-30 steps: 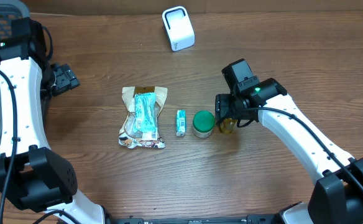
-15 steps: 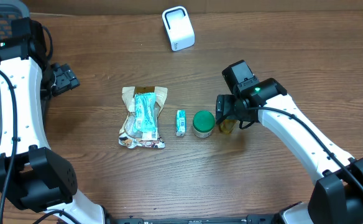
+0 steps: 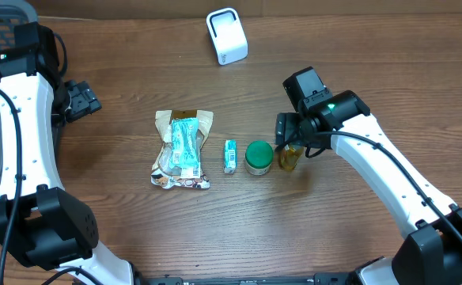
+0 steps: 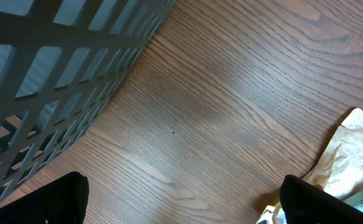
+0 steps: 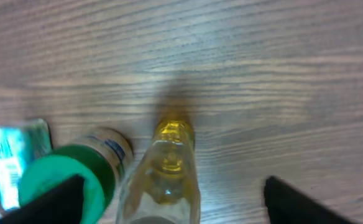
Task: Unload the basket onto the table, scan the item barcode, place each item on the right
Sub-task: 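Lower the right gripper around the yellow bottle and close it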
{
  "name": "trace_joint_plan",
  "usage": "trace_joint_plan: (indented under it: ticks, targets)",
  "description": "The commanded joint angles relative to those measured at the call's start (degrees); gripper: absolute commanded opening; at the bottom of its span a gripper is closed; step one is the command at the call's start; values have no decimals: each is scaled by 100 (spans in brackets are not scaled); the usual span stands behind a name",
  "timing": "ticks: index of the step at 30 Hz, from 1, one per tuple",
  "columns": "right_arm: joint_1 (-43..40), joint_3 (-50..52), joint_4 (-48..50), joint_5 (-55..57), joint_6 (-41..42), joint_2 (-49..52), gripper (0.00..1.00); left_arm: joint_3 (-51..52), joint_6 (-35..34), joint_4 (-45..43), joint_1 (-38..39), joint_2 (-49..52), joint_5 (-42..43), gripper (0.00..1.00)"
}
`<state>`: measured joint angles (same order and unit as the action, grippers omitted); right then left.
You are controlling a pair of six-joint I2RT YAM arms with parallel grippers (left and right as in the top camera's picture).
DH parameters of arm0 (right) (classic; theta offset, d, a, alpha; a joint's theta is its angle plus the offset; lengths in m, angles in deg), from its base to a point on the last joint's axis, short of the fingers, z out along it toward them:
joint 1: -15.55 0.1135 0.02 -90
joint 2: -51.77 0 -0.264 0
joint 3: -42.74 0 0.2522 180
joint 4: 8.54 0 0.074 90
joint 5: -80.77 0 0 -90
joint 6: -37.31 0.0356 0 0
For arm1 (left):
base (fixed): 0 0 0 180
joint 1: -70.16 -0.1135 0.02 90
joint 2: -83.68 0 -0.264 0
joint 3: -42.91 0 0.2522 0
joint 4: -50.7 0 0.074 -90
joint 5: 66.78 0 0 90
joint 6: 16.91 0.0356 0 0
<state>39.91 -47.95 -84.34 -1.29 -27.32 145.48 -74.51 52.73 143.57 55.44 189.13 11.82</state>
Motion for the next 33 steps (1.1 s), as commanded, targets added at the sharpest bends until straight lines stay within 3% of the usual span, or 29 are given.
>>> trace_joint_plan:
  ticks: [1, 2, 33]
  targets:
    - [26, -107, -92, -114, 39, -15, 72, -101, 109, -7, -26, 57, -79, 99]
    - [35, -105, -133, -120, 55, -15, 68, -101, 109, -7, -24, 57, -79, 100]
    - [46, 85, -151, -201, 315, 568, 69, -101, 107, -7, -26, 57, -79, 99]
